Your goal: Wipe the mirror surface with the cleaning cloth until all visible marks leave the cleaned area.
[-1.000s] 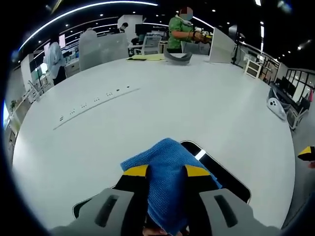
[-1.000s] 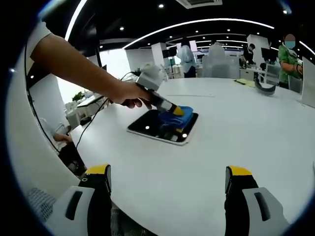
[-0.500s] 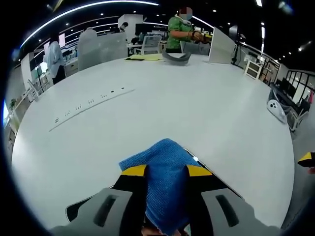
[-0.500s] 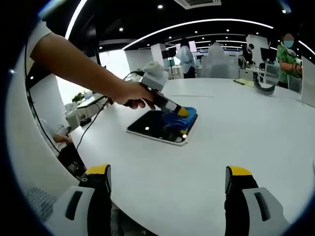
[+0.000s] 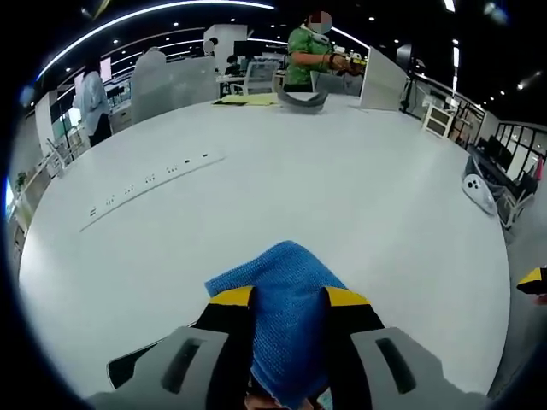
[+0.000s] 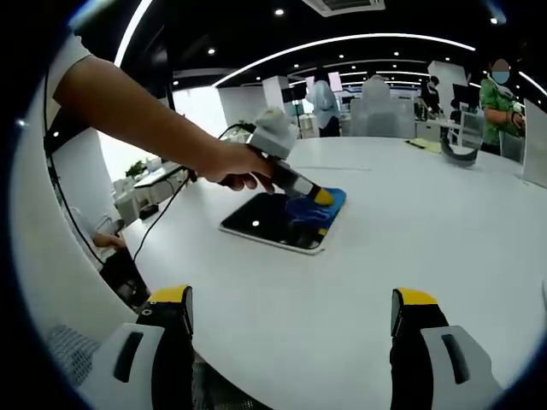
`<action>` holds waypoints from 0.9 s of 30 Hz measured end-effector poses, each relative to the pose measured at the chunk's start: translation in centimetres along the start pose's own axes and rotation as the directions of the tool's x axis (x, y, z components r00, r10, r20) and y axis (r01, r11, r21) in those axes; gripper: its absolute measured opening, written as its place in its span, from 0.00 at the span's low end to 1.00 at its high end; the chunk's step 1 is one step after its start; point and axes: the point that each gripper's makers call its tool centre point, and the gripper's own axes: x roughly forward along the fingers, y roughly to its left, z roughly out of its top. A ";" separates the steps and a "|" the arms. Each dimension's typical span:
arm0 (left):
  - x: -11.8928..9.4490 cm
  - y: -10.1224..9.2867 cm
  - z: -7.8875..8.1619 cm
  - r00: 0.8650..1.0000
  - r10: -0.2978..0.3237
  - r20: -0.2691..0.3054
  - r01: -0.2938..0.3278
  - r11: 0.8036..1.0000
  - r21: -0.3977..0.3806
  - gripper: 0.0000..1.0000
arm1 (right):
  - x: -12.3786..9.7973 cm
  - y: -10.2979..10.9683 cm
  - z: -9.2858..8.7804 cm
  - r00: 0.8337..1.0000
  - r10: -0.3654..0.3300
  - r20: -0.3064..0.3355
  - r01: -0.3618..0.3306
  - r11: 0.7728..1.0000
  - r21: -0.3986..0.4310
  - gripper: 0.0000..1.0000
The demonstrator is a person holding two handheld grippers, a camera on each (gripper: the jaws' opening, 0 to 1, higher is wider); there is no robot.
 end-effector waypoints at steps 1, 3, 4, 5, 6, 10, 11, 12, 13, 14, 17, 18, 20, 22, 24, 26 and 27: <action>0.0 0.0 0.0 1.000 0.001 0.000 -0.001 1.000 0.001 0.29 | 0.0 0.0 0.0 1.000 0.000 0.000 0.000 1.000 0.000 0.97; 0.0 0.1 0.0 1.000 0.004 -0.001 -0.004 1.000 0.010 0.28 | 0.0 0.0 0.0 1.000 -0.001 0.002 0.001 1.000 0.000 0.97; 0.0 0.1 0.0 1.000 0.006 -0.002 -0.006 1.000 0.003 0.28 | 0.0 0.0 0.0 1.000 0.000 0.002 0.000 1.000 0.001 0.97; 0.0 0.0 0.0 1.000 0.006 -0.002 -0.006 1.000 0.004 0.28 | -0.1 0.0 0.0 1.000 0.000 0.002 0.000 1.000 0.000 0.97; 0.0 0.0 -0.1 1.000 0.008 -0.001 -0.008 1.000 0.006 0.28 | 0.0 0.0 0.0 1.000 0.001 0.002 -0.001 1.000 -0.001 0.97; 0.0 -0.1 -0.2 1.000 0.015 0.002 -0.015 1.000 0.021 0.29 | 0.0 0.0 0.0 1.000 0.003 0.000 -0.003 1.000 -0.001 0.97; -0.1 -0.1 -0.2 1.000 0.014 0.005 -0.014 1.000 0.013 0.29 | -0.1 -0.1 0.0 1.000 0.002 0.001 -0.002 1.000 -0.004 0.97; -0.1 -0.2 -0.2 1.000 0.013 0.010 -0.013 1.000 0.005 0.29 | -0.1 -0.1 0.1 1.000 0.001 0.004 -0.001 1.000 -0.005 0.97; -0.2 -0.2 -0.3 1.000 0.012 0.013 -0.012 1.000 0.003 0.29 | -0.1 -0.2 0.2 1.000 -0.001 0.007 0.001 1.000 -0.005 0.97; -0.2 -0.3 -0.4 1.000 0.011 0.016 -0.011 1.000 0.008 0.28 | -0.1 -0.4 0.2 1.000 -0.002 0.009 0.002 1.000 0.000 0.97; -0.4 -0.5 -0.5 1.000 0.007 0.021 -0.007 1.000 0.015 0.28 | -0.1 -0.5 0.3 1.000 -0.003 0.011 0.003 1.000 -0.001 0.97; -0.4 -0.5 -0.5 1.000 0.006 0.021 -0.007 1.000 0.016 0.28 | -0.1 -0.5 0.3 1.000 -0.001 0.011 0.001 1.000 0.001 0.97; -0.4 -0.6 -0.5 1.000 0.008 0.019 -0.008 1.000 0.017 0.28 | 0.0 -0.6 0.5 1.000 0.001 0.016 -0.001 1.000 0.009 0.97; -0.4 -0.7 -0.6 1.000 0.009 0.019 -0.009 1.000 0.022 0.28 | 0.0 -0.8 0.6 1.000 -0.002 0.021 0.002 1.000 0.011 0.97; -0.5 -0.8 -0.7 1.000 0.009 0.019 -0.010 1.000 0.025 0.28 | 0.0 -0.9 0.8 1.000 -0.003 0.025 0.003 1.000 0.013 0.97; -0.5 -0.8 -0.7 1.000 0.010 0.020 -0.010 1.000 0.022 0.28 | 0.0 -0.9 0.9 1.000 -0.003 0.026 0.003 1.000 0.011 0.97; -0.5 -0.8 -0.7 1.000 0.010 0.020 -0.010 1.000 0.022 0.28 | 0.0 -0.9 0.9 1.000 -0.003 0.026 0.002 1.000 0.011 0.97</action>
